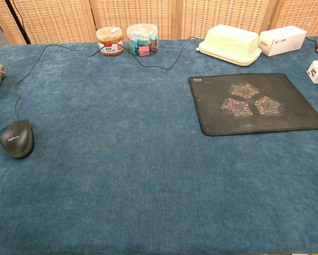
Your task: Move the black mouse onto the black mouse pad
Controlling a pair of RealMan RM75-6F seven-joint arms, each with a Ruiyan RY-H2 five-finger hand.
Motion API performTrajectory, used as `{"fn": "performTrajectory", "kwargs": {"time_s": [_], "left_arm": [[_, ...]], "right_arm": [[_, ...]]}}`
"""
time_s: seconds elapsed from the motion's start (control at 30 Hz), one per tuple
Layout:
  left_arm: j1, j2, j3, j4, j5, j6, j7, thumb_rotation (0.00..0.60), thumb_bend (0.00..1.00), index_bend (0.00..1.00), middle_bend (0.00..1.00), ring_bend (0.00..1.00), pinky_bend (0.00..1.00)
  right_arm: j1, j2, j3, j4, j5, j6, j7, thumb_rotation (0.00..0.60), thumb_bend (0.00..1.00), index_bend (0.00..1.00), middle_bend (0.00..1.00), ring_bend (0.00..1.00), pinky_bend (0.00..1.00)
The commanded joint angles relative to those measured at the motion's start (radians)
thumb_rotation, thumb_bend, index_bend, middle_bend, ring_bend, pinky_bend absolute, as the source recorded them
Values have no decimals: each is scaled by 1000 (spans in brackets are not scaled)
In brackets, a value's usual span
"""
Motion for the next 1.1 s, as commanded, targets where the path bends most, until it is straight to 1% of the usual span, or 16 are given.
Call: {"fn": "performTrajectory", "kwargs": {"time_s": [0.03,0.2,0.47,0.6,0.7,0.83,1.1], "left_arm": [[3,-1,-5,5,1,-3,-7,600,6,0,0,0,0],[5,-1,-8,7,3,-14,-15,600,5,0,0,0,0],[3,1,-7,6,22,-36,-6,600,5,0,0,0,0],[-16,-14,2,36,55,-66,0,600,6,0,0,0,0],[-45,-35,14,63,94,-109,8,600,6,0,0,0,0],[-111,-70,28,100,153,-202,-7,600,6,0,0,0,0],[-260,-175,10,221,226,-357,-26,600,6,0,0,0,0]], "right_arm": [[-10,-1,6,-41,28,-10,-30,600,0,0,0,0,0],[-11,14,-3,-61,29,-23,-20,600,0,0,0,0,0],[-10,40,-9,-89,40,-44,40,600,0,0,0,0,0],[-9,53,-13,-100,50,-61,56,600,0,0,0,0,0],[-9,65,-15,-109,53,-67,78,600,0,0,0,0,0],[-14,78,-13,-112,67,-67,104,600,0,0,0,0,0],[-20,95,-8,-123,78,-61,134,600,0,0,0,0,0]]}}
